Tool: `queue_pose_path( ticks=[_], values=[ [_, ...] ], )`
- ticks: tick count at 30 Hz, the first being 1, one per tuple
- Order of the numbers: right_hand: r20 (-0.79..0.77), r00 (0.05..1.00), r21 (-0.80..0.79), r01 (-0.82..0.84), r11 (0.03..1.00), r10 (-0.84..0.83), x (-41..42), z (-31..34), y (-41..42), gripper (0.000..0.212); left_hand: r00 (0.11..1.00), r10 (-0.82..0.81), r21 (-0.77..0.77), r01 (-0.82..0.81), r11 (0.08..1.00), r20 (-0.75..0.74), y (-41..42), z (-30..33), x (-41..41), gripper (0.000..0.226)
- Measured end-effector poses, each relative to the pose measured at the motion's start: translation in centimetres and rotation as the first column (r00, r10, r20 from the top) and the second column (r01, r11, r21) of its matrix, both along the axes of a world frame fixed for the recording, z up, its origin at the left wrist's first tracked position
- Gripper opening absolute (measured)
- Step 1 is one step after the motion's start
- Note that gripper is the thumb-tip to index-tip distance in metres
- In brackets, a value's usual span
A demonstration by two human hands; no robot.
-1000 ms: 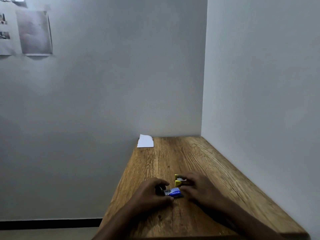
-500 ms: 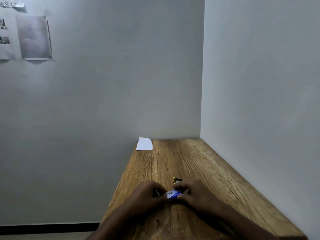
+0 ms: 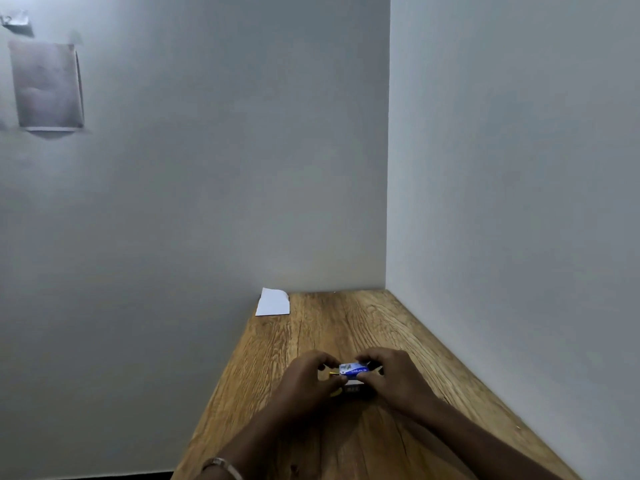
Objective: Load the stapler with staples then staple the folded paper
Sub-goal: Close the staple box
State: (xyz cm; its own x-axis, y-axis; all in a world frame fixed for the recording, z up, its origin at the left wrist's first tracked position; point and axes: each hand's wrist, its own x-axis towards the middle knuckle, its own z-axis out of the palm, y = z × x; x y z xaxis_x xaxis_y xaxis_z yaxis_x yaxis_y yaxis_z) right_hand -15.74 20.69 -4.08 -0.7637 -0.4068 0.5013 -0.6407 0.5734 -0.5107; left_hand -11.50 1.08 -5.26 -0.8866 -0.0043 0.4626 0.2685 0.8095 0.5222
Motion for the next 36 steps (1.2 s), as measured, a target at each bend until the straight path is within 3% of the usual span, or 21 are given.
queue_pose_path(
  ticks=[10, 15, 23, 36],
  values=[
    [0.059, 0.998, 0.009, -0.024, 1.000, 0.024, -0.6, -1.9, 0.4, 0.028, 0.998, 0.000, 0.033, -0.002, 0.999, 0.064, 0.4, -1.4, -1.1, 0.030],
    [0.031, 0.999, -0.013, -0.015, 1.000, 0.015, -0.5, -2.0, 1.3, 0.041, 0.997, -0.039, 0.043, 0.036, 0.998, 0.066, -0.1, -1.6, -1.0, 0.051],
    [-0.018, 1.000, 0.063, -0.005, 0.998, 0.006, -1.1, -2.3, 1.7, 0.030, 0.999, -0.037, -0.049, 0.038, 0.998, 0.017, -1.0, -1.9, -0.5, 0.024],
    [-0.002, 0.997, 0.090, 0.074, 0.993, -0.074, -6.6, -1.9, 1.5, 0.026, 0.998, 0.015, -0.089, -0.020, 0.996, -0.060, 0.3, -2.1, -6.3, 0.020]
  ],
)
